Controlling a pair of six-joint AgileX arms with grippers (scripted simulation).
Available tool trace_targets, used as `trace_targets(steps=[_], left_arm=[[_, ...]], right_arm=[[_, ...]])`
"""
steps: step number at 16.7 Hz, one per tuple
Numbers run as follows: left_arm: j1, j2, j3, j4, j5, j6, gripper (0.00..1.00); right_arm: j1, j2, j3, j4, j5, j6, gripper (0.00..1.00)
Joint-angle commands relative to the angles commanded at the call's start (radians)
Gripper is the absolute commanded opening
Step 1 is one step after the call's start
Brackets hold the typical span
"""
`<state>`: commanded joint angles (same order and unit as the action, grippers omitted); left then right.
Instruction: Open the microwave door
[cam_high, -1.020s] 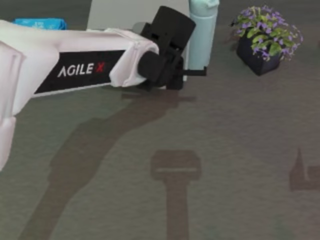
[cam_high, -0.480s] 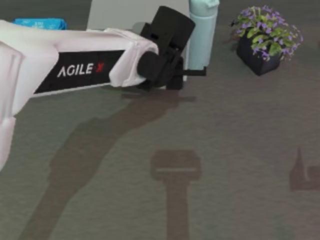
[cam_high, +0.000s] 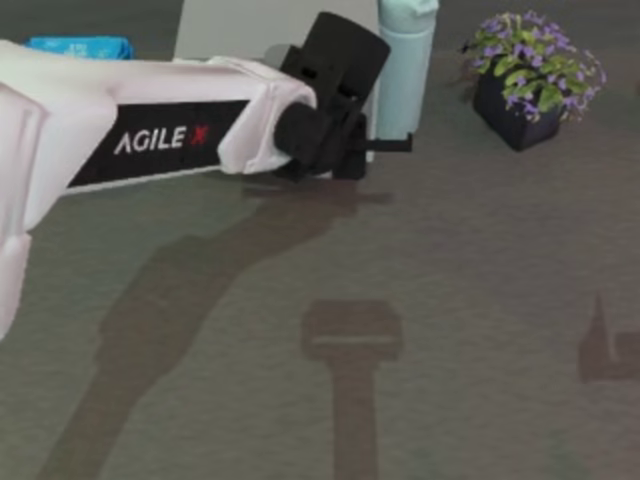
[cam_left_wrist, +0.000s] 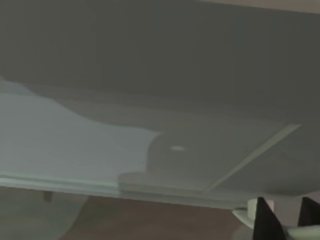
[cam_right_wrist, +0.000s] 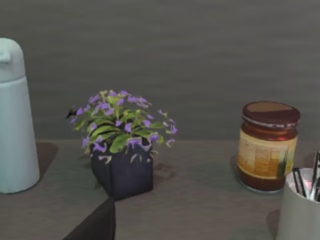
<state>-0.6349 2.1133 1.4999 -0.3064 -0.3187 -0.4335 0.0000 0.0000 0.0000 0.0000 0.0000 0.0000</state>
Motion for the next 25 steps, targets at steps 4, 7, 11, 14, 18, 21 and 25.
trace_targets(steps=[4,7,11,14,18,21,25], left_arm=[[-0.008,0.002,0.005,0.001,0.006,-0.004,0.0],[-0.003,-0.01,-0.018,0.011,0.015,0.014,0.0],[0.007,-0.038,-0.059,0.039,0.036,0.048,0.0],[0.008,-0.041,-0.067,0.042,0.039,0.054,0.0],[0.008,-0.041,-0.067,0.042,0.039,0.054,0.0],[0.008,-0.041,-0.067,0.042,0.039,0.054,0.0],[0.008,-0.041,-0.067,0.042,0.039,0.054,0.0]], right_arm=[[0.0,0.0,0.0,0.0,0.0,0.0,1.0],[0.0,0.0,0.0,0.0,0.0,0.0,1.0],[0.0,0.0,0.0,0.0,0.0,0.0,1.0],[0.0,0.0,0.0,0.0,0.0,0.0,1.0],[0.0,0.0,0.0,0.0,0.0,0.0,1.0],[0.0,0.0,0.0,0.0,0.0,0.0,1.0],[0.0,0.0,0.0,0.0,0.0,0.0,1.0]])
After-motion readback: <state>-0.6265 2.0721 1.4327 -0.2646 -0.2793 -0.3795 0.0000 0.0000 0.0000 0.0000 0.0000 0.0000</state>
